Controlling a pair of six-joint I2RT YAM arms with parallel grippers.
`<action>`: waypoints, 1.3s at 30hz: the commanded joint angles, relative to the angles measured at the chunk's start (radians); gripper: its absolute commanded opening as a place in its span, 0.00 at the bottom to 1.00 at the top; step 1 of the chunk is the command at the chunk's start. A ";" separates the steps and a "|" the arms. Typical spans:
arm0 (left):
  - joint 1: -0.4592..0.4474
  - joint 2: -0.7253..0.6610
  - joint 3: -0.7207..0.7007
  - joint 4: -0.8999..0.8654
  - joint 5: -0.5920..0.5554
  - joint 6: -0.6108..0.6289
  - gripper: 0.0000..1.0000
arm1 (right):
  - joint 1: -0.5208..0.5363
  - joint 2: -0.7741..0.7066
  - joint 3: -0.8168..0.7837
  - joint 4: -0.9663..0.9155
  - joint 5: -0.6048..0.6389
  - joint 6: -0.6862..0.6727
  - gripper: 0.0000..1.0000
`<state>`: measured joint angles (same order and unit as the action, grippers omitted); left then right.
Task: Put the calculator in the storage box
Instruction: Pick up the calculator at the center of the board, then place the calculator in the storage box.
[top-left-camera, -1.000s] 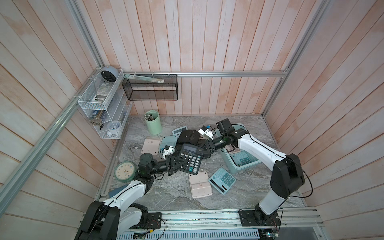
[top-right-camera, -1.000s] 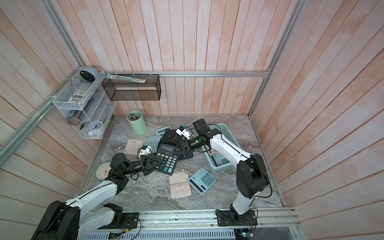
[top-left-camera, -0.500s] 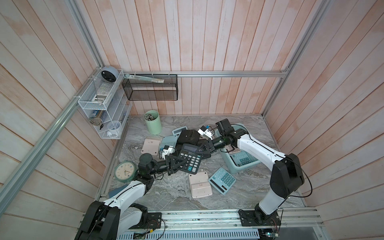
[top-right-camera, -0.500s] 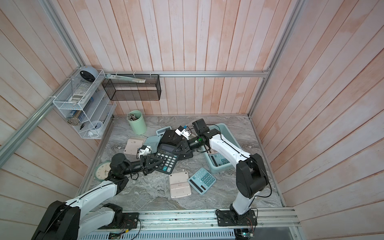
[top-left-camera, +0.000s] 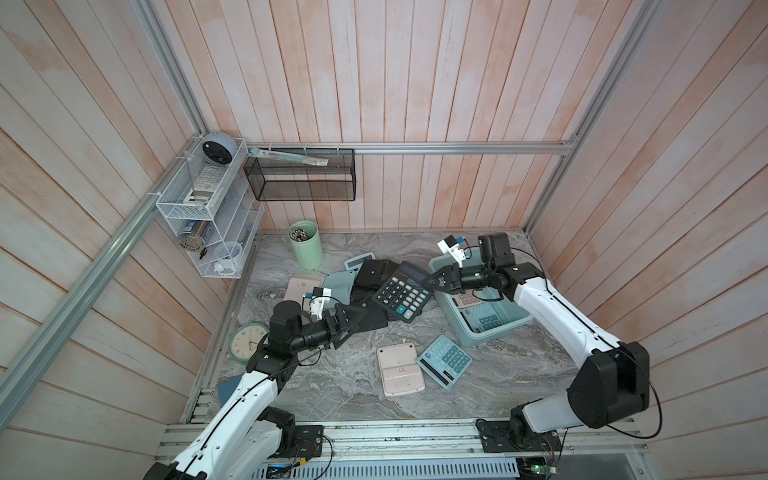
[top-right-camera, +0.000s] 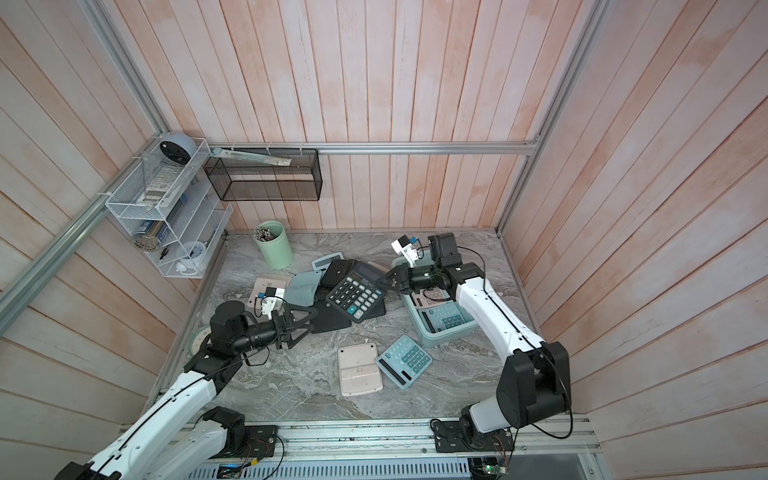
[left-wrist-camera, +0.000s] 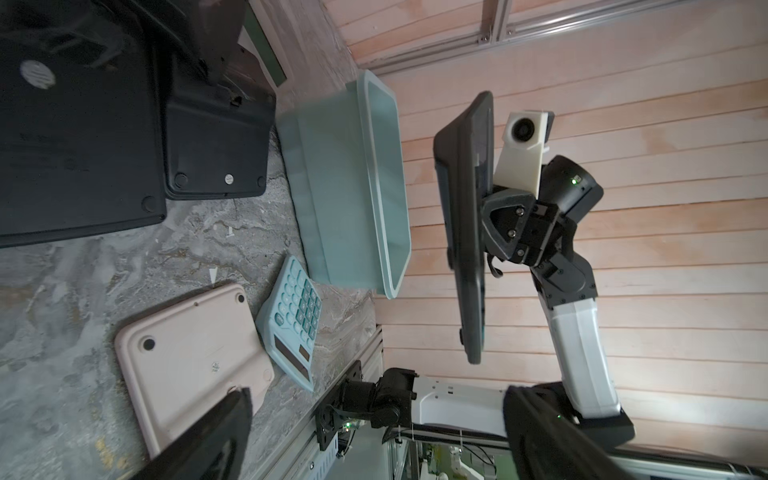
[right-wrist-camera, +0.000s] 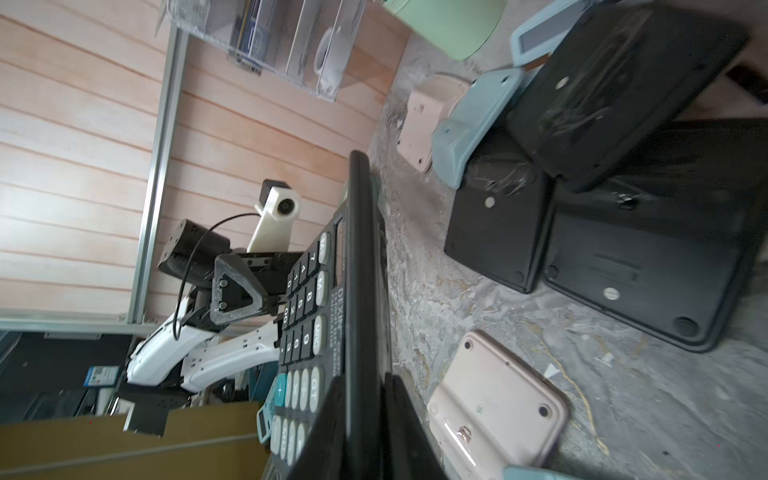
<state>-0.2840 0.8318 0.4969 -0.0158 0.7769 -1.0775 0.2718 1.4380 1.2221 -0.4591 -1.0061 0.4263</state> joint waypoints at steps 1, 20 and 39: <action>0.002 -0.014 0.013 -0.197 -0.126 0.122 1.00 | -0.085 -0.082 -0.022 -0.003 0.109 0.028 0.00; -0.212 0.269 0.204 -0.053 -0.412 0.102 1.00 | -0.241 -0.214 -0.025 -0.125 0.855 -0.109 0.00; -0.305 0.643 0.542 -0.061 -0.490 0.120 1.00 | -0.235 -0.224 -0.029 -0.082 0.893 -0.155 0.00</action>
<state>-0.5854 1.4387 1.0069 -0.0902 0.3183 -0.9718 0.0349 1.2472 1.1885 -0.5907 -0.1062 0.2863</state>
